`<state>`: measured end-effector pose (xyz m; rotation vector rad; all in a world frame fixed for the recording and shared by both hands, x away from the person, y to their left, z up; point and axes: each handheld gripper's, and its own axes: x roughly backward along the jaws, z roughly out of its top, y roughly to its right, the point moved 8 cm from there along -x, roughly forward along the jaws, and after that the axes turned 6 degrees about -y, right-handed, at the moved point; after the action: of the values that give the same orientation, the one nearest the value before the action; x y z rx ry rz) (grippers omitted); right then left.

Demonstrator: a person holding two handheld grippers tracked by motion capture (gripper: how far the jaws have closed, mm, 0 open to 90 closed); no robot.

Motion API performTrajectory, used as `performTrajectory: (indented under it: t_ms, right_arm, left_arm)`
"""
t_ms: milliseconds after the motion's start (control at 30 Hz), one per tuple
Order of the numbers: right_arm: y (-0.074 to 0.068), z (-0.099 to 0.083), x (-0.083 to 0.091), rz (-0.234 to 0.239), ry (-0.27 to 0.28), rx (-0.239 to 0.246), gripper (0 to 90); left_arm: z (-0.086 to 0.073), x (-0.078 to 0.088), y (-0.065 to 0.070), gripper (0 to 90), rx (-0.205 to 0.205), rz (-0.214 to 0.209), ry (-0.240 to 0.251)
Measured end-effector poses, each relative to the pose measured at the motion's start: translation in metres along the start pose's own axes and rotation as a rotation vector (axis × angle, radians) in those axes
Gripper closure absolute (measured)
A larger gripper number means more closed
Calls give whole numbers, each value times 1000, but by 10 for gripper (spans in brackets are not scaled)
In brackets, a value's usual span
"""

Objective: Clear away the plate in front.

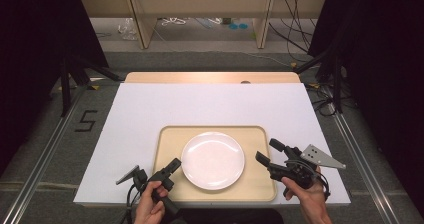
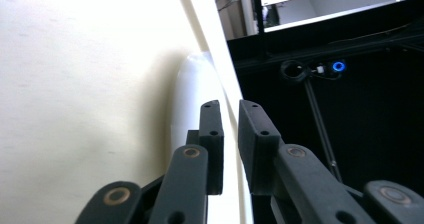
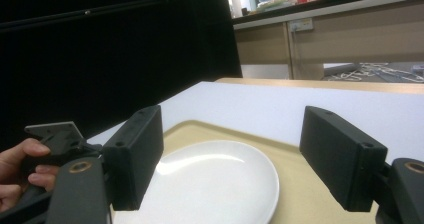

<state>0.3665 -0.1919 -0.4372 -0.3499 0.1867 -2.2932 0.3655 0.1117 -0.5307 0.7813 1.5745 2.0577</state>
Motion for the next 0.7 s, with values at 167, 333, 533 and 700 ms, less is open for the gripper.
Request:
performTrajectory:
  t_ms: [167, 333, 533, 700]
  right_arm:
    - [-2, -2, 1, 0, -32, -4, 264]
    - [-1, -1, 2, -6, -24, 11, 264]
    - [-3, -2, 1, 1, -31, 8, 263]
    - [-2, -1, 2, -4, -34, 8, 263]
  left_arm:
    - [7, 3, 3, 784, -33, 13, 29]
    - [9, 2, 8, 741, -67, -3, 20]
    - [6, -3, 16, 658, -127, -47, -11]
    - [2, -5, 22, 601, -164, -57, -41]
